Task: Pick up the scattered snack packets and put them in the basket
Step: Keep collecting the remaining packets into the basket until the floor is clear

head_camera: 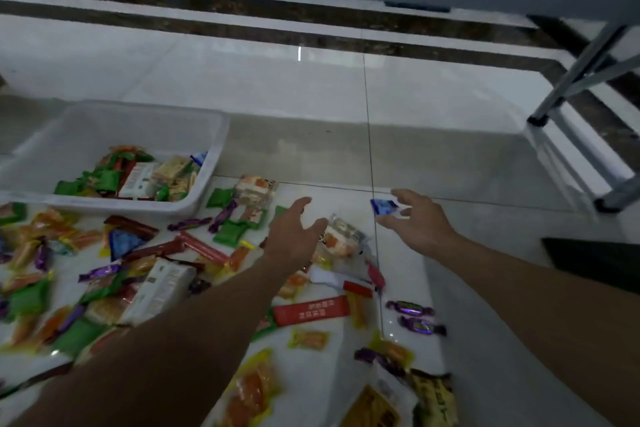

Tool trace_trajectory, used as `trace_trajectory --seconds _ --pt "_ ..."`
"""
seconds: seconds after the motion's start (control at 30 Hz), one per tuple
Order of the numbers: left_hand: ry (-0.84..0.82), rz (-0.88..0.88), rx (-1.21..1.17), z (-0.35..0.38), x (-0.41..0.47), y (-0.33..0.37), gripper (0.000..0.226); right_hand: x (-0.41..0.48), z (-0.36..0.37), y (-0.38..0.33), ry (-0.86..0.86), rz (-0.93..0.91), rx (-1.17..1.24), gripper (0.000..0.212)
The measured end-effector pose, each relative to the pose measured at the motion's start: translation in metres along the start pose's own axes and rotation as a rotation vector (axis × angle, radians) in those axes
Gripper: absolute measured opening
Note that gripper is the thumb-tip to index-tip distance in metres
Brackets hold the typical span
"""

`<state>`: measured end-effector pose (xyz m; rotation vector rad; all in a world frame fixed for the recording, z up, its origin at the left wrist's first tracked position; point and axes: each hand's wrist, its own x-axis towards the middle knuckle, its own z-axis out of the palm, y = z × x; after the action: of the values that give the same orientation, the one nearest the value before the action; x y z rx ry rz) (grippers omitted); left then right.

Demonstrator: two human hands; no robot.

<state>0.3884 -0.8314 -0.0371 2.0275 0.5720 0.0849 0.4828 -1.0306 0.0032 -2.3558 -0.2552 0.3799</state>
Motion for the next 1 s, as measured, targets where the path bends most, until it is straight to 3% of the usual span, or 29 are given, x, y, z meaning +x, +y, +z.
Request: trace_trajectory --seconds 0.17,0.37,0.77,1.0 --pt "-0.09 -0.031 0.127 0.039 -0.037 -0.023 0.051 -0.022 -0.011 0.055 -0.24 0.039 -0.162 0.075" --pt "-0.139 -0.006 0.161 0.067 -0.056 -0.026 0.059 -0.045 0.002 0.104 -0.4 0.023 -0.379 0.077" --pt "-0.206 0.147 0.365 0.084 -0.077 -0.041 0.055 -0.047 0.045 0.131 -0.411 -0.126 -0.656 0.037" --pt "-0.386 0.342 0.593 0.1 -0.08 -0.044 0.065 -0.038 0.044 0.126 -0.315 -0.04 -0.462 0.019"
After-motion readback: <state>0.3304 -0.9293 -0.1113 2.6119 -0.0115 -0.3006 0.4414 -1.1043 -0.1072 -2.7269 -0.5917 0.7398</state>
